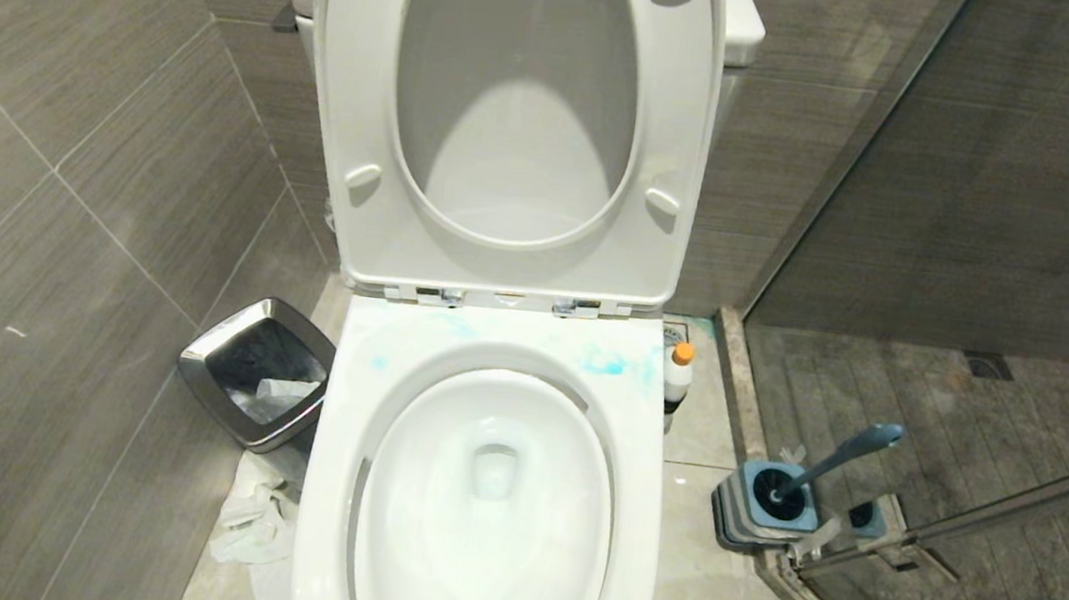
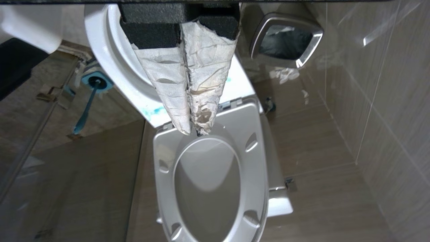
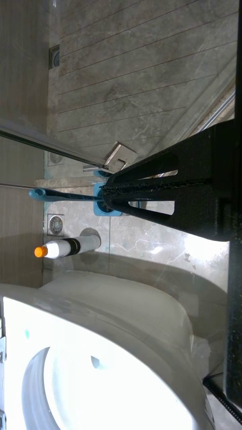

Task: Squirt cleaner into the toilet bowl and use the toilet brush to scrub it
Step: Pour in the cleaning agent

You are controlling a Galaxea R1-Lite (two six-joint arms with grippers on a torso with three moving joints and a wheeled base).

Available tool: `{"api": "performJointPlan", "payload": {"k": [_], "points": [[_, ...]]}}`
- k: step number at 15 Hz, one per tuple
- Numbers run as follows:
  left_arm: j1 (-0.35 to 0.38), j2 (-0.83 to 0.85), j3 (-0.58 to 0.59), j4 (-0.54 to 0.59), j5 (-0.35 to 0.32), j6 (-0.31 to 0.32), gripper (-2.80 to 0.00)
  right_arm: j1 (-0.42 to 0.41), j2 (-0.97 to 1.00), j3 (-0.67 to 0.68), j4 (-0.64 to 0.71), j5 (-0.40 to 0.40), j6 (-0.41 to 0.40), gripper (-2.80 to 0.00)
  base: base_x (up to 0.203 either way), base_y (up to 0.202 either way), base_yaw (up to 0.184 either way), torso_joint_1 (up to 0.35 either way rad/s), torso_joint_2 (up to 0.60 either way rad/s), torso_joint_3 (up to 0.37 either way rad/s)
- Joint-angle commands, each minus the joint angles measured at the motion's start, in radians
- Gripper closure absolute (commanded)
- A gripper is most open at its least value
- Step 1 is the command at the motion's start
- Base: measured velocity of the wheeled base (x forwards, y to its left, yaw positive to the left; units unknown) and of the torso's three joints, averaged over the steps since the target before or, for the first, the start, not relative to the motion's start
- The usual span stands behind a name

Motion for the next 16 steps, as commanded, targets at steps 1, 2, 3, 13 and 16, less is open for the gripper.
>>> {"api": "performJointPlan", "payload": {"k": [1,2,3,13,16], "points": [[0.001,-0.012,0.081,-0.016,0.022,0.024,0.0,0.0,0.0,0.026,-0.001,0.0,0.0,0.0,0.0,0.0,0.0,0.0,0.0,0.0],[0.001,-0.012,0.14,-0.062,0.043,0.039,0.0,0.0,0.0,0.025,-0.001,0.0,0.0,0.0,0.0,0.0,0.0,0.0,0.0,0.0],[0.001,-0.012,0.217,-0.137,0.063,0.047,0.0,0.0,0.0,0.026,-0.001,0.0,0.0,0.0,0.0,0.0,0.0,0.0,0.0,0.0],[0.001,-0.012,0.787,-0.405,0.27,0.112,0.0,0.0,0.0,0.026,-0.001,0.0,0.0,0.0,0.0,0.0,0.0,0.0,0.0,0.0],[-0.005,-0.012,0.788,-0.313,0.334,0.116,0.0,0.0,0.0,0.025,-0.001,0.0,0.0,0.0,0.0,0.0,0.0,0.0,0.0,0.0]]}}
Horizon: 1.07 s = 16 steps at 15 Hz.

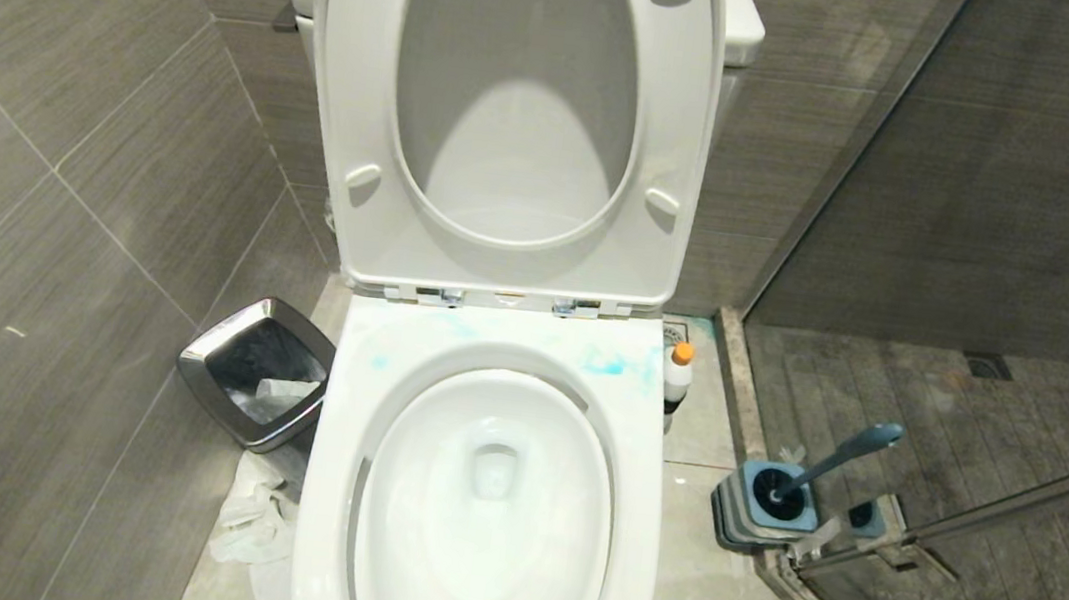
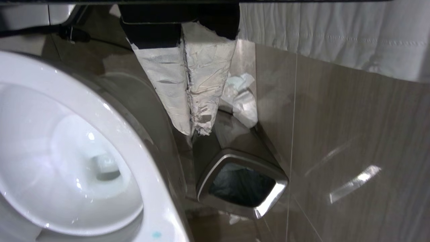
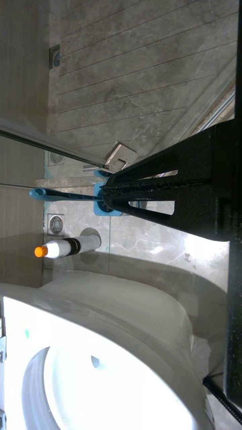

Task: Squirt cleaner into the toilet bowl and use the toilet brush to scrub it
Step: Pour in the cleaning agent

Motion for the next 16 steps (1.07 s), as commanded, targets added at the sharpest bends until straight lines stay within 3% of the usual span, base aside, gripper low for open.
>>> {"api": "performJointPlan", "payload": {"k": [1,5,8,16], "points": [[-0.002,0.002,0.006,0.002,0.003,-0.008,0.0,0.0,0.0,0.025,0.0,0.0,0.0,0.0,0.0,0.0,0.0,0.0,0.0,0.0],[-0.002,0.0,0.006,0.005,0.011,-0.027,0.0,0.0,0.0,0.025,0.0,0.0,0.0,0.0,0.0,0.0,0.0,0.0,0.0,0.0],[-0.002,0.0,0.006,0.001,0.029,-0.114,0.0,0.0,0.0,0.025,0.0,0.0,0.0,0.0,0.0,0.0,0.0,0.0,0.0,0.0],[-0.002,0.002,0.006,0.001,0.029,-0.115,0.0,0.0,0.0,0.025,0.0,0.0,0.0,0.0,0.0,0.0,0.0,0.0,0.0,0.0]]}}
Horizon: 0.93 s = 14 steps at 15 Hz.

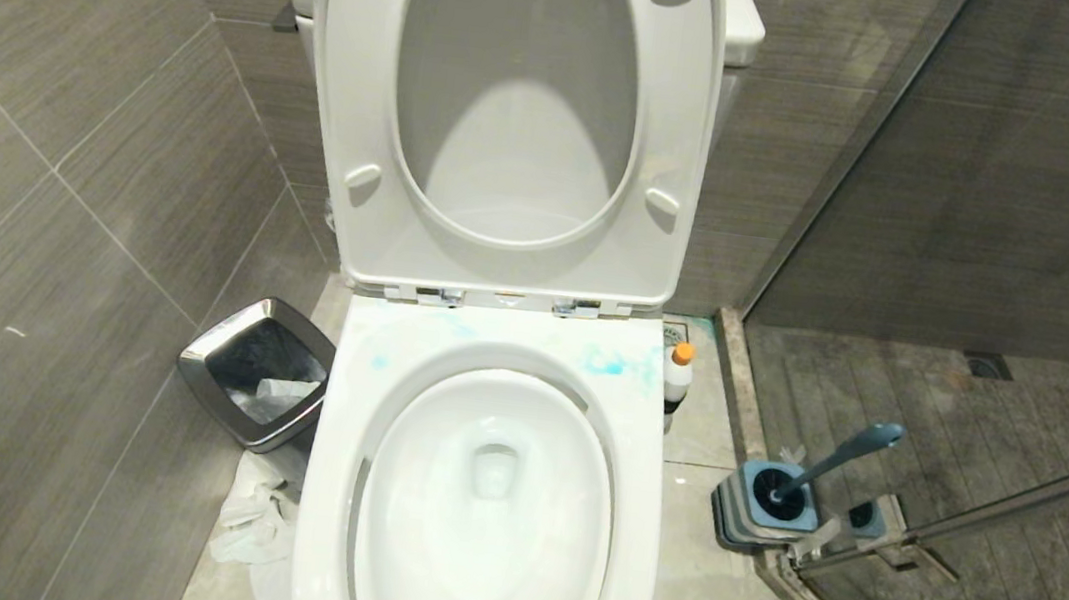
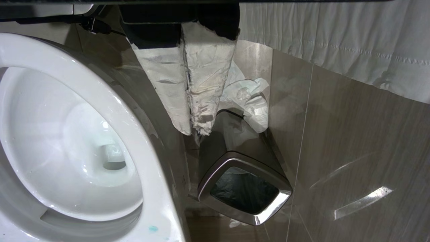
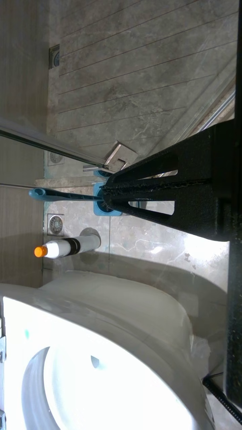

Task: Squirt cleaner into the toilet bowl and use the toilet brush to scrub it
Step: Pour in the cleaning agent

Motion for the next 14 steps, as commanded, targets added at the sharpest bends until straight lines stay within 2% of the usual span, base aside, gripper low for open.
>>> {"api": "performJointPlan", "payload": {"k": [1,14], "points": [[0.0,0.002,0.002,0.0,0.0,0.0,0.0,0.0,0.0,0.025,-0.001,0.0,0.0,0.0,0.0,0.0,0.0,0.0,0.0,0.0],[0.0,0.002,0.002,-0.002,0.001,-0.001,0.0,0.0,0.0,0.026,-0.001,0.0,0.0,0.0,0.0,0.0,0.0,0.0,0.0,0.0]]}}
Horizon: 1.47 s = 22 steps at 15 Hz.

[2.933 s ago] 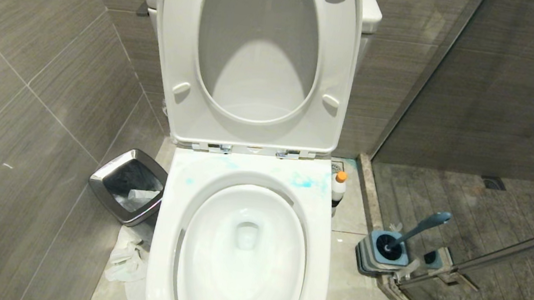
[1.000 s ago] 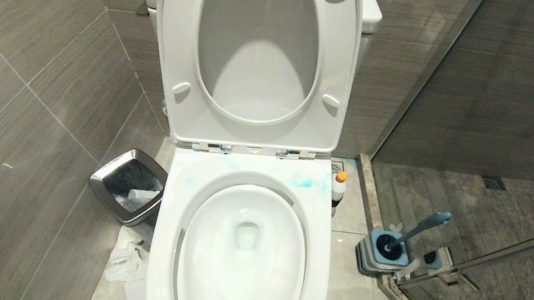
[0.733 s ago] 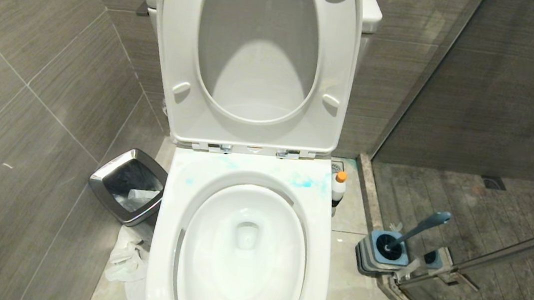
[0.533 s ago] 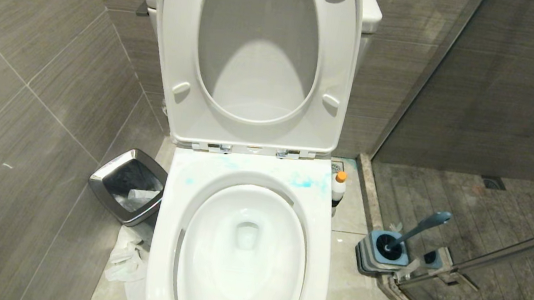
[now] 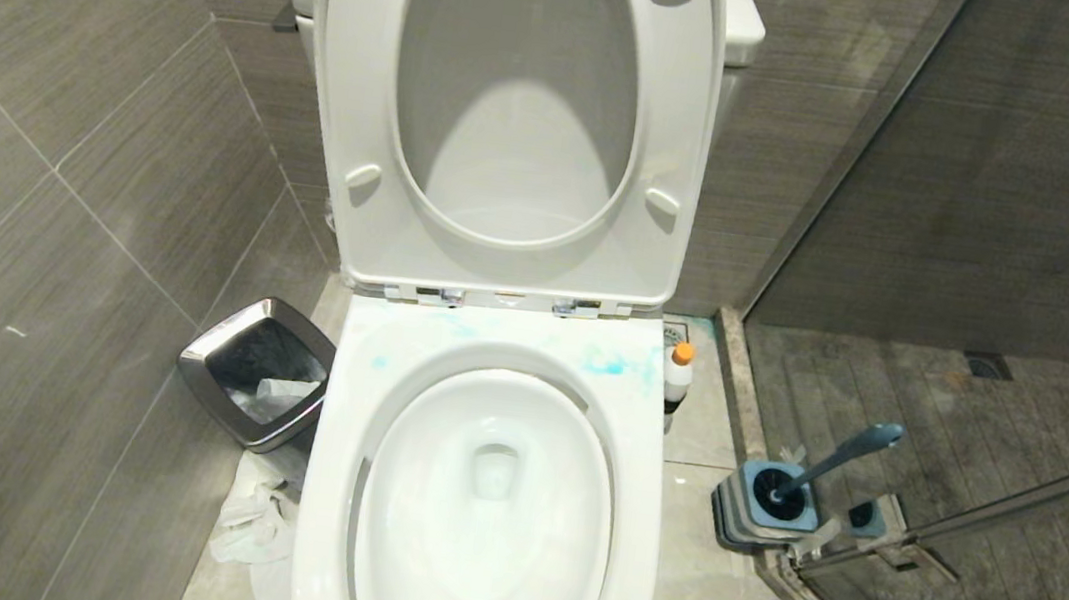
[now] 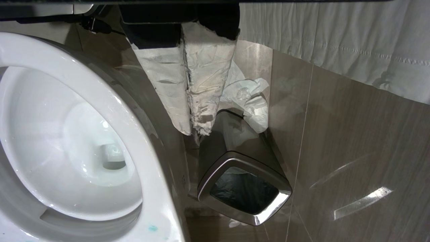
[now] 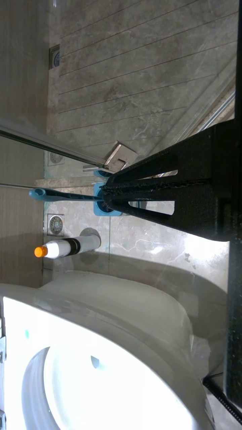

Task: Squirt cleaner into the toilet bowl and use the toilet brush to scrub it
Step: Pour in the cleaning agent

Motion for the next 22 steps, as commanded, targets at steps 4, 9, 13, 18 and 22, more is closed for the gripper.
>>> {"api": "performJointPlan", "payload": {"k": [4,9,13,18,22], "points": [[0.0,0.001,0.002,-0.001,0.0,0.002,0.0,0.0,0.0,0.025,0.001,0.006,-0.009,0.0,0.0,0.0,0.0,0.0,0.0,0.0],[0.0,0.001,0.002,0.0,0.0,0.002,0.0,0.0,0.0,0.026,-0.001,0.0,-0.001,0.0,0.0,0.0,0.0,0.0,0.0,0.0],[0.0,0.001,0.002,0.0,0.0,0.002,0.0,0.0,0.0,0.025,0.001,0.006,-0.009,0.0,0.0,0.0,0.0,0.0,0.0,0.0],[0.0,0.001,0.002,-0.001,0.0,0.002,0.0,0.0,0.001,0.023,0.001,0.003,-0.002,0.0,0.0,0.0,0.0,0.0,0.0,0.0],[0.0,0.001,0.002,-0.001,0.0,0.002,0.0,0.0,0.001,0.023,0.0,-0.002,-0.001,0.0,0.0,0.0,0.0,0.0,0.0,0.0]]}}
